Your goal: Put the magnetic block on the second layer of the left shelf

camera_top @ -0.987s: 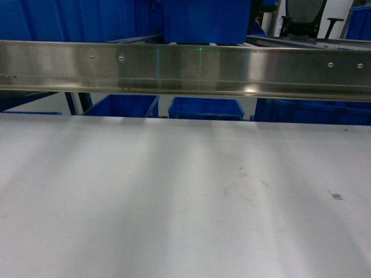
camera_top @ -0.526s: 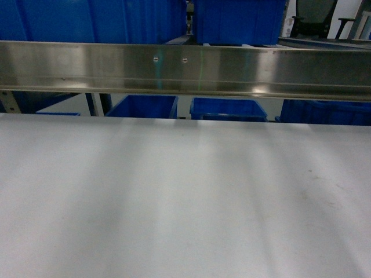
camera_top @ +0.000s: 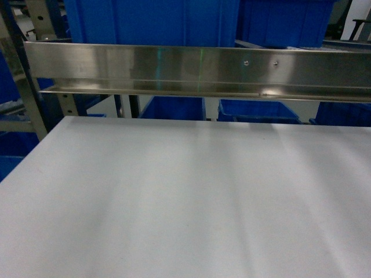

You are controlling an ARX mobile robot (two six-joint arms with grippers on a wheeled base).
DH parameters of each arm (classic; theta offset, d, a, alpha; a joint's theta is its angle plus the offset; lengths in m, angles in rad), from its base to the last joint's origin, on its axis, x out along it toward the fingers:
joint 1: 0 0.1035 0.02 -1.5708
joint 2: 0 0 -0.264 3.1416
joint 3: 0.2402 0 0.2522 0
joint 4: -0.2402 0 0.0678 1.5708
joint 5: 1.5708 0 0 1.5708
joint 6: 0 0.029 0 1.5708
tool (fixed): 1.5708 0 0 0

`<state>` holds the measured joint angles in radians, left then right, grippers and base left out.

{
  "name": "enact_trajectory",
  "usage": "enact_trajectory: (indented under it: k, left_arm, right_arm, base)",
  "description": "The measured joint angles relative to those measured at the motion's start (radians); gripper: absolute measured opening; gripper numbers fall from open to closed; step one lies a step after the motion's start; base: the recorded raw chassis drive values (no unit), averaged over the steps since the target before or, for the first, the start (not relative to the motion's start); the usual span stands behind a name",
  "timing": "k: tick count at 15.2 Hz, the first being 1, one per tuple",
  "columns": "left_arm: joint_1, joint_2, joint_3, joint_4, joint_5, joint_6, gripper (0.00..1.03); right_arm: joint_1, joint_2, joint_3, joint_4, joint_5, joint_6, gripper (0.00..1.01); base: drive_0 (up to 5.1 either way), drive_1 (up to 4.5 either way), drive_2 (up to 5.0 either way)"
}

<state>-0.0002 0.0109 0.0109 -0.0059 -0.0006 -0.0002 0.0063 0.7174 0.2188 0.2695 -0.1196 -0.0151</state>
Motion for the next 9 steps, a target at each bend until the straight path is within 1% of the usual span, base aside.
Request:
enact_trajectory:
  k: [9]
  left_arm:
    - [0.0, 0.0, 0.0, 0.003, 0.0, 0.0, 0.98]
  right_arm:
    - [0.0, 0.001, 0.0, -0.003, 0.0, 0.0, 0.34]
  base:
    - [-4.8, 2.63, 2.6]
